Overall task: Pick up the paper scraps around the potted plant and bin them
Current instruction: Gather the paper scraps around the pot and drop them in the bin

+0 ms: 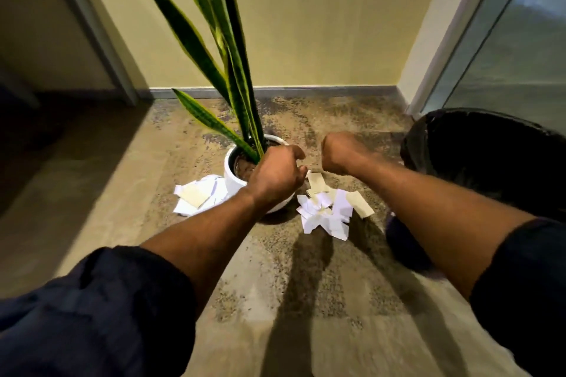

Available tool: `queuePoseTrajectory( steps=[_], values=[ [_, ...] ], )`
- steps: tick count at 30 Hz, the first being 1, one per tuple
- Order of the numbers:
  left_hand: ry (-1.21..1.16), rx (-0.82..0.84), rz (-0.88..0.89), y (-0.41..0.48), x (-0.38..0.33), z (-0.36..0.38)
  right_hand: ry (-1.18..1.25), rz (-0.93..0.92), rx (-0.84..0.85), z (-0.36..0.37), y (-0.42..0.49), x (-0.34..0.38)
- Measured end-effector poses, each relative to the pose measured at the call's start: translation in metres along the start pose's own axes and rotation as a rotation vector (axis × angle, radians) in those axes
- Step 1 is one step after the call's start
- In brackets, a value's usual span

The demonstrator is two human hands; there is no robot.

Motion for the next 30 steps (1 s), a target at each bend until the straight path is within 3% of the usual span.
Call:
queuePoseTrajectory(
  steps=[5, 14, 22, 30],
  values=[
    [-0.031, 0.129, 0.013, 0.033, 0.021, -0.006, -0.202, -0.031, 0.156, -0.006, 0.023, -0.012],
    [-0.207, 0.224, 0.054, 0.064, 0.017, 0.005, -0.143, 0.088, 0.313, -0.02, 0.023, -0.012],
    [0.043, 0.557, 0.216, 0.068, 0.012, 0.091, -0.092, 0.083, 0.318, 0.071, 0.015, -0.052],
    [0.162, 0.668, 0.191, 0.032, 0.026, 0.117, -0.131, 0.011, 0.387, 0.158, 0.024, -0.056]
  ],
)
Point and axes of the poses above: each hand's wrist, its own y-axis towards the middle knuckle, its own z-axis out of the palm, x = y × z, the point moved 4 cm from there along y, towards the middle knuckle, and after that the axes turned 8 degrees about z, right-handed, at the moved point
